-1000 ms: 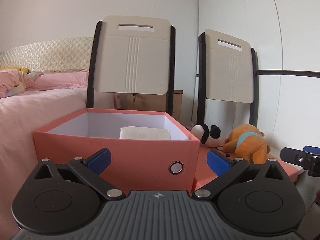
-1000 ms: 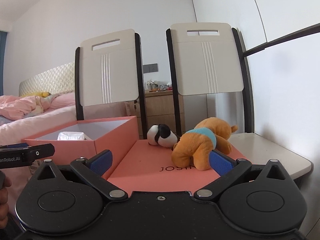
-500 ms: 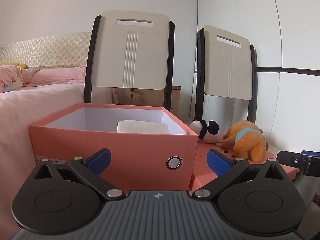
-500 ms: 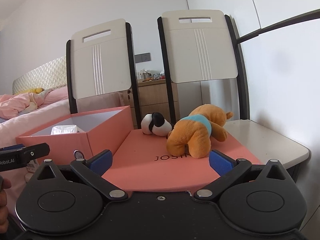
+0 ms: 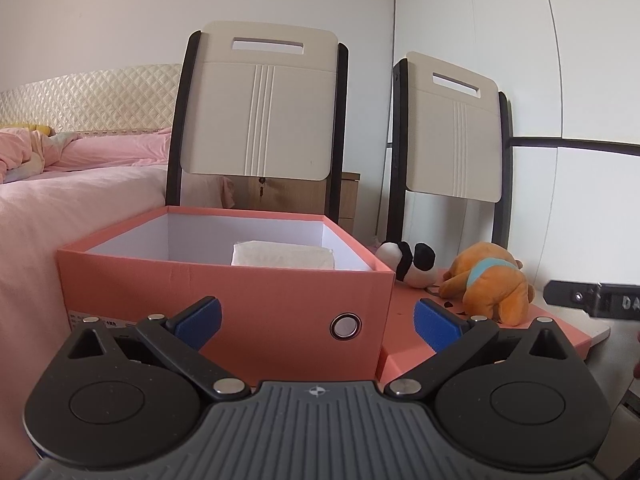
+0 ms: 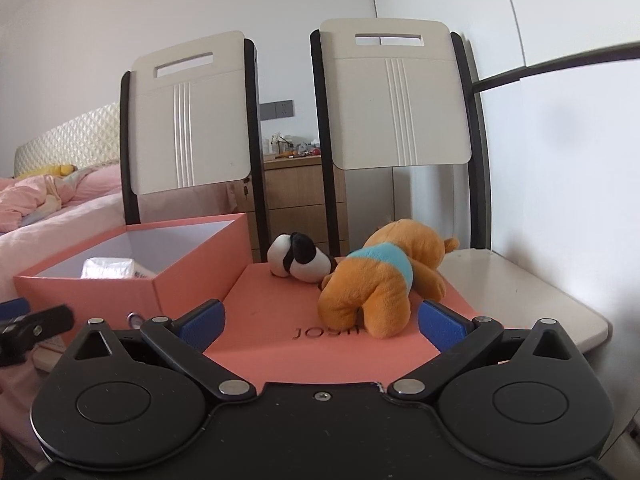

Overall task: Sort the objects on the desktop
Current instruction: 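Move the right gripper toward the orange plush dog on the lid, then close the right gripper on the orange plush dog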

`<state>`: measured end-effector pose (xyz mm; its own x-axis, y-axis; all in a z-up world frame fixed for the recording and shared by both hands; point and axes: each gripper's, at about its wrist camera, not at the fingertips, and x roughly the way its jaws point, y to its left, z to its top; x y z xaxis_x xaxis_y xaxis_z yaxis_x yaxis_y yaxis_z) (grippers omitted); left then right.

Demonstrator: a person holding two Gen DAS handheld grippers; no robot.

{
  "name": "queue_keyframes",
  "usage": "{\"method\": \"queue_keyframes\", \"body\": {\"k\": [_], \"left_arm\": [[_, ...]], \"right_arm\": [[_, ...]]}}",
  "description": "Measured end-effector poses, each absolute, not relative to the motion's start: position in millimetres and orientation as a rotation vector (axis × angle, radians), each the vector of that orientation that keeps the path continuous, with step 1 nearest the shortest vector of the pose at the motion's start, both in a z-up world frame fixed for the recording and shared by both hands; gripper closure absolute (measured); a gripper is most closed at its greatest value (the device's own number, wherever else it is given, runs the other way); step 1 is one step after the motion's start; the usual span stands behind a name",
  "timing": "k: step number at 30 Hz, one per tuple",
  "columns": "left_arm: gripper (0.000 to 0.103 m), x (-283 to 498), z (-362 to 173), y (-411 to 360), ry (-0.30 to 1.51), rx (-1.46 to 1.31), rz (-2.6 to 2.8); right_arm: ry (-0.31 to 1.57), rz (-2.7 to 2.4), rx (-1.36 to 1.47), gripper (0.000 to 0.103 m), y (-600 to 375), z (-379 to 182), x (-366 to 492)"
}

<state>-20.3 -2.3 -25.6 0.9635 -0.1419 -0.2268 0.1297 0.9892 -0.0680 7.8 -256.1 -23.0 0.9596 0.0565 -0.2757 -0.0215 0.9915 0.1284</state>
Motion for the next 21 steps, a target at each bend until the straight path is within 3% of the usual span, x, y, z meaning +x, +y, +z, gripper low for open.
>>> {"method": "queue_keyframes", "body": {"k": [9, 21], "left_arm": [[0.000, -21, -25, -1, 0.228, -0.063, -0.133], [0.000, -18, -26, 3, 0.242, -0.087, -0.134]], "right_arm": [[0.335, 0.009, 0.036, 0.000, -253, -11, 91], [0.481, -0.115, 0.060, 0.001, -267, -57, 168]]}}
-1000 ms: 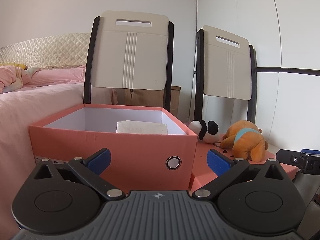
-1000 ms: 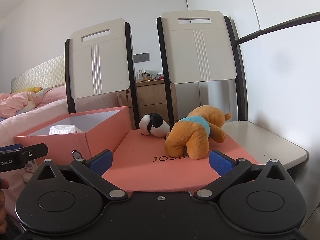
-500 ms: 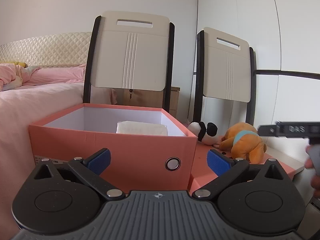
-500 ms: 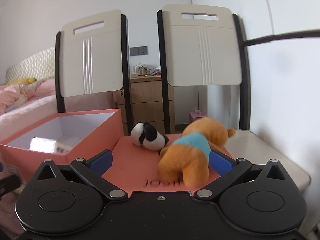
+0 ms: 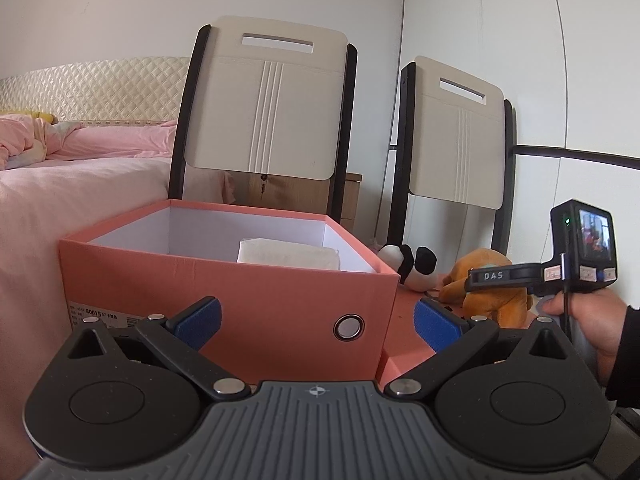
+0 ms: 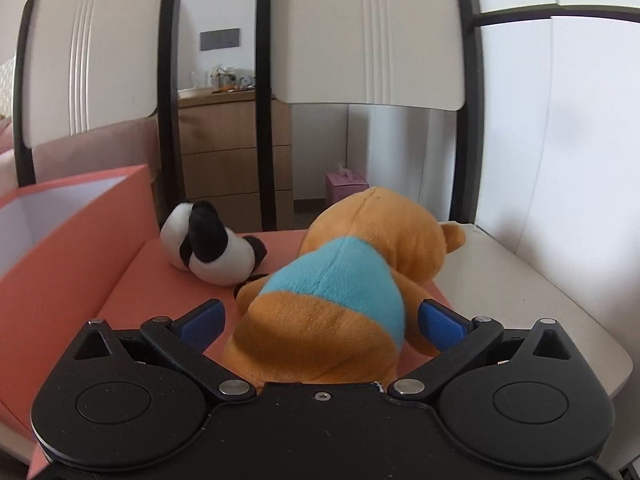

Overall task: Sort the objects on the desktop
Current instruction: 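Close the right gripper on the orange plush dog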

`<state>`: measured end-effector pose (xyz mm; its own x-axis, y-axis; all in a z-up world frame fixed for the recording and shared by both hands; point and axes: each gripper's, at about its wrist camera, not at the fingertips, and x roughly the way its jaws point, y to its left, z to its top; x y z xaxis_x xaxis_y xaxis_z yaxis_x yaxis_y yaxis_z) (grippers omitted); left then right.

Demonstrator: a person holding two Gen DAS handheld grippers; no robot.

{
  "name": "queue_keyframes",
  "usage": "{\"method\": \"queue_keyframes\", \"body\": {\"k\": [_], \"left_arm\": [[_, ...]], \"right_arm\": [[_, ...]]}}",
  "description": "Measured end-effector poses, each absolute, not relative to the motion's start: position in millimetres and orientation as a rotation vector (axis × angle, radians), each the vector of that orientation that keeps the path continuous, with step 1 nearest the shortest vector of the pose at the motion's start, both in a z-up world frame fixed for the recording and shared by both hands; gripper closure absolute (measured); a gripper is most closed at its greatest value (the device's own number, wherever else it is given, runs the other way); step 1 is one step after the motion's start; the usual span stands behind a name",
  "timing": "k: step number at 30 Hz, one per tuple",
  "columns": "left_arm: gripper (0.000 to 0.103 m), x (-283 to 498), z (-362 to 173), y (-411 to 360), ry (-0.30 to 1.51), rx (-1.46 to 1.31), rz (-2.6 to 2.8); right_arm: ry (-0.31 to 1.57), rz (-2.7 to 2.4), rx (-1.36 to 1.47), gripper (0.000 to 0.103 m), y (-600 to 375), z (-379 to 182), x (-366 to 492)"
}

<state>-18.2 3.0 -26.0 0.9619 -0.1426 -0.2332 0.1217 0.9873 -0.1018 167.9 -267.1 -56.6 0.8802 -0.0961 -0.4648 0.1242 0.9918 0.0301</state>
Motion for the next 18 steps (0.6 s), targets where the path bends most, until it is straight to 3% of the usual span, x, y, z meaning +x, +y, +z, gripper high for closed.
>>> {"method": "queue_keyframes", "body": {"k": [10, 12, 18], "left_arm": [[0.000, -17, -28, 3, 0.254, -0.089, -0.126], [0.000, -17, -29, 2, 0.255, -0.087, -0.125], [0.000, -18, -29, 1, 0.251, -0.082, -0.120]], "right_arm": [[0.481, -0.128, 0.070, 0.005, -274, -64, 173], [0.483, -0.130, 0.065, 0.019, -274, -62, 174], [0.458, -0.145, 0.111, 0.029, -280, -51, 166]]}}
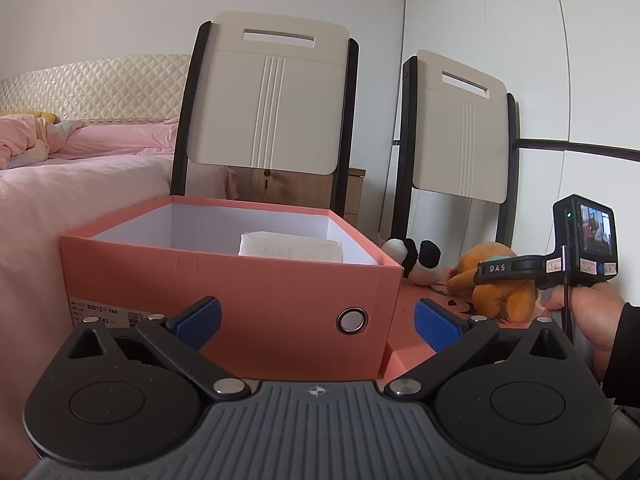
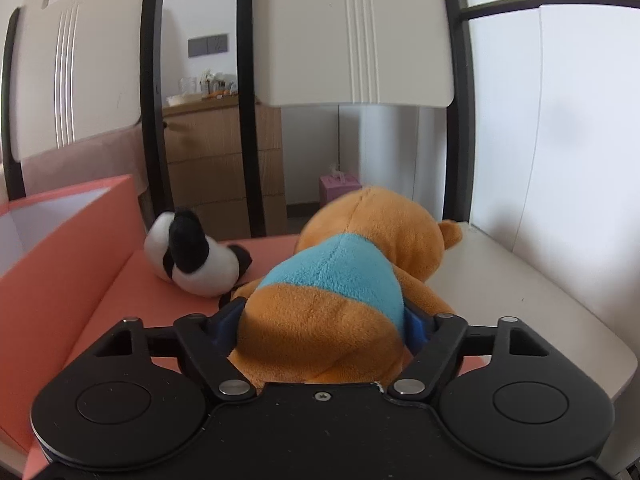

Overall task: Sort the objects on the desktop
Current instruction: 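Close the right gripper on the orange plush dog, then carry the plush dog over the open box and release it inside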

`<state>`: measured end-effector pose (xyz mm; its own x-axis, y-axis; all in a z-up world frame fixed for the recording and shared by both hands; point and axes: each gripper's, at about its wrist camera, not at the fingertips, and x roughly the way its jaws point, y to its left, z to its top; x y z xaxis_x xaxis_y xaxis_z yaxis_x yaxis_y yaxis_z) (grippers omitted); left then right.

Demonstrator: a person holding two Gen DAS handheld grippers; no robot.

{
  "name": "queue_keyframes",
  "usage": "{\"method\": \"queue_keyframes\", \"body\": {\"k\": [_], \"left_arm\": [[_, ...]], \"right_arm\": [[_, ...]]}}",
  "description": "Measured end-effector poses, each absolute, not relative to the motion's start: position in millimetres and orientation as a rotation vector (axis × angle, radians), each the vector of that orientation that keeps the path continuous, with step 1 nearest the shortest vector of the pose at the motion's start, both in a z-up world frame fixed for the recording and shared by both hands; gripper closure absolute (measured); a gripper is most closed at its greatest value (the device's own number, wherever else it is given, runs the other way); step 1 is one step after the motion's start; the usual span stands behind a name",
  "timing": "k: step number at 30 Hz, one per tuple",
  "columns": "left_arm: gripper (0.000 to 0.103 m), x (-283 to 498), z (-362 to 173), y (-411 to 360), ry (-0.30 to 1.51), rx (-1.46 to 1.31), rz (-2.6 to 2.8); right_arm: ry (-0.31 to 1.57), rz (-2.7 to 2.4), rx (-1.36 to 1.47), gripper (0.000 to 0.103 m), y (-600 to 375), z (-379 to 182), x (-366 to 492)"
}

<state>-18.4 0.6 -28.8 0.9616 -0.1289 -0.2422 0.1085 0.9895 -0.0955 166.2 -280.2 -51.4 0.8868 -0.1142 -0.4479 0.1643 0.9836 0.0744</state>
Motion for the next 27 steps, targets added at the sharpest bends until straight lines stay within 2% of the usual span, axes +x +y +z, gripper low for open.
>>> {"method": "queue_keyframes", "body": {"k": [10, 27], "left_arm": [[0.000, -22, -26, 1, 0.235, -0.085, -0.117], [0.000, -24, -13, 13, 0.192, -0.084, -0.082]], "right_arm": [[0.366, -0.147, 0.207, 0.032, -281, -14, 149], [0.172, 0.093, 0.218, 0.032, -202, 62, 150]]}}
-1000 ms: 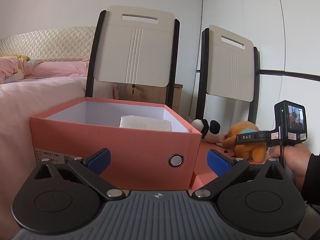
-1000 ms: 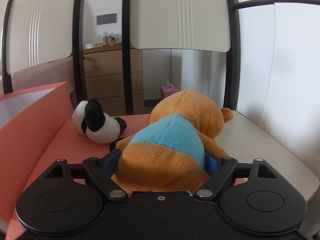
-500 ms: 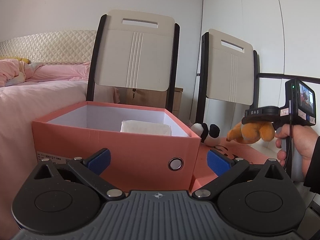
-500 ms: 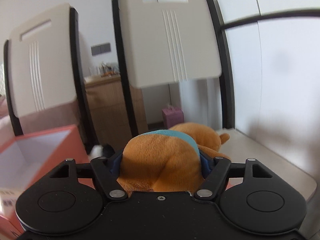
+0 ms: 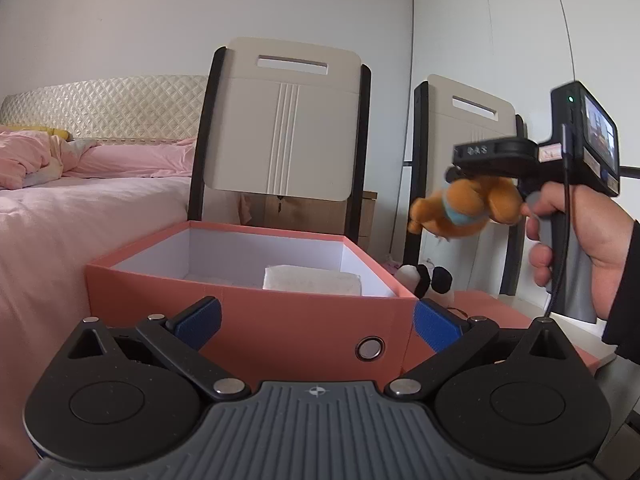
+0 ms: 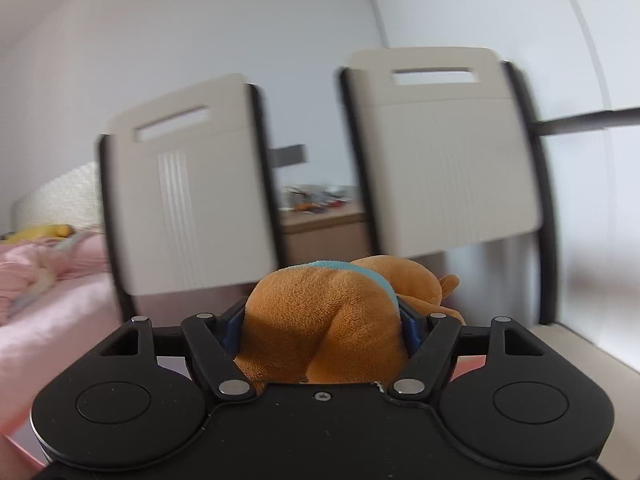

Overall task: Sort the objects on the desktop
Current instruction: 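Carry the plush dog over the open box and release it inside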

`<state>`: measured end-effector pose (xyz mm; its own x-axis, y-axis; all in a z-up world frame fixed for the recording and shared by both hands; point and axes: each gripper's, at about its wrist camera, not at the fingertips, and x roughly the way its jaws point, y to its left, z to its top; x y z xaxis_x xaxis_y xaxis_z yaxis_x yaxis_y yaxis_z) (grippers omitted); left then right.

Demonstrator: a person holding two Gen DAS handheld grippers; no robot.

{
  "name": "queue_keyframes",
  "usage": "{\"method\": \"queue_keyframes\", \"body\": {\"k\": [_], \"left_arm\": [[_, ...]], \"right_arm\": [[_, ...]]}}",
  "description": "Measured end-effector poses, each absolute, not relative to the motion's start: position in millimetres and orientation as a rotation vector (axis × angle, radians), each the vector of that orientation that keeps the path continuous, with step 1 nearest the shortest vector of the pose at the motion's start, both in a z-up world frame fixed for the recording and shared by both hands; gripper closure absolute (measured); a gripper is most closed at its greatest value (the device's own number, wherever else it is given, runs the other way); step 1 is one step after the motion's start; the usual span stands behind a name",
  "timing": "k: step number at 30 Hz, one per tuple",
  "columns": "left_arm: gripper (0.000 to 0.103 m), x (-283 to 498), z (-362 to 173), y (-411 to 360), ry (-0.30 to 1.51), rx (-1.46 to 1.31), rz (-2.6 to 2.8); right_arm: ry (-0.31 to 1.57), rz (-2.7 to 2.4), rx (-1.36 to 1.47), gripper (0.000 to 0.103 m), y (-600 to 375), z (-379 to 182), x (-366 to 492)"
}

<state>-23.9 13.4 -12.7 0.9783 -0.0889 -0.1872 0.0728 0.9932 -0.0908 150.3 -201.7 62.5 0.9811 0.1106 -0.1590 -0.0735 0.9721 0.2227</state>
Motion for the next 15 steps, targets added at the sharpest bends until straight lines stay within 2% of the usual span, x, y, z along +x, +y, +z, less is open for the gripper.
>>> {"method": "queue_keyframes", "body": {"k": [7, 15], "left_arm": [[0.000, -21, -10, 25, 0.193, -0.115, -0.058], [0.000, -15, -14, 37, 0.227, -0.151, -0.040]], "right_arm": [[0.186, 0.294, 0.178, 0.032, -138, 73, 171], [0.322, 0.401, 0.117, 0.032, -95, 53, 200]]}}
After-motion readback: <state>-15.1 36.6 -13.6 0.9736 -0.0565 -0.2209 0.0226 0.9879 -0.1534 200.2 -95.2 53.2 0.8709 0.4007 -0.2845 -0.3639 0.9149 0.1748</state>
